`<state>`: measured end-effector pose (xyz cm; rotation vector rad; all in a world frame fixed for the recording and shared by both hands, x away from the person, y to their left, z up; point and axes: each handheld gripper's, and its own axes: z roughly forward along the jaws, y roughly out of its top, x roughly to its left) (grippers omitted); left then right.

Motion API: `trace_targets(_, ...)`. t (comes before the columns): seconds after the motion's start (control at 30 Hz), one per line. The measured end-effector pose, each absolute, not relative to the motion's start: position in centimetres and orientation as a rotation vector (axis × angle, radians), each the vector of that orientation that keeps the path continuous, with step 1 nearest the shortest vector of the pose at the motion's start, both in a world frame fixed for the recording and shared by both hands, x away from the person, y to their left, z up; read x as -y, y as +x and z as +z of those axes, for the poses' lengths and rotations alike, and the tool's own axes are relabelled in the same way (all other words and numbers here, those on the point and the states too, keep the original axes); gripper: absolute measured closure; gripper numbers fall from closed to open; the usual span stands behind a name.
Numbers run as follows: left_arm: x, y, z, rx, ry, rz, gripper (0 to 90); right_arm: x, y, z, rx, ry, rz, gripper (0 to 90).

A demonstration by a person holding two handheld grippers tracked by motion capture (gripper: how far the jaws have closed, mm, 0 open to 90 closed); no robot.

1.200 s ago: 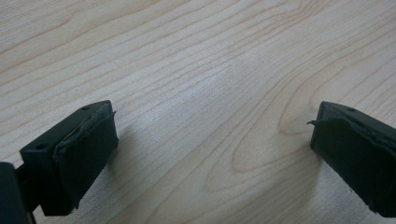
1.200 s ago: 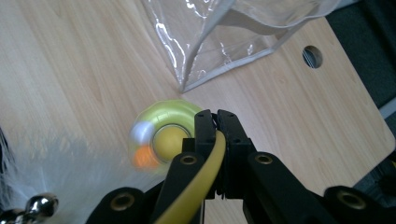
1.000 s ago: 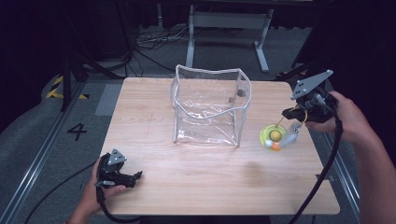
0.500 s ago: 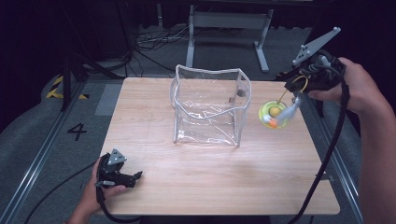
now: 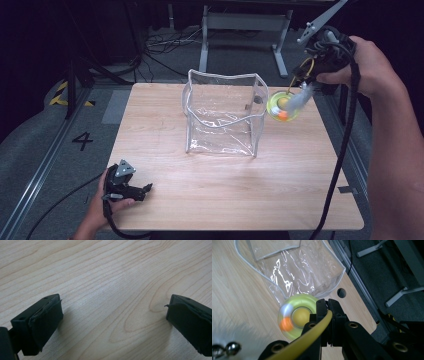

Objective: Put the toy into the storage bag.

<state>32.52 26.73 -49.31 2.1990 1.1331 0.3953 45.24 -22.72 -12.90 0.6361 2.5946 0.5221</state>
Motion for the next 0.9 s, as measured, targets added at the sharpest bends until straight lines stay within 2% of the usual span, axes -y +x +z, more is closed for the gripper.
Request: trace_targets(0.9, -26.8, 32.5, -49.3, -1.132, 2.197, 0.403, 1.3, 15.9, 48.8, -12.9, -2.626, 0.583, 0.562, 88.4)
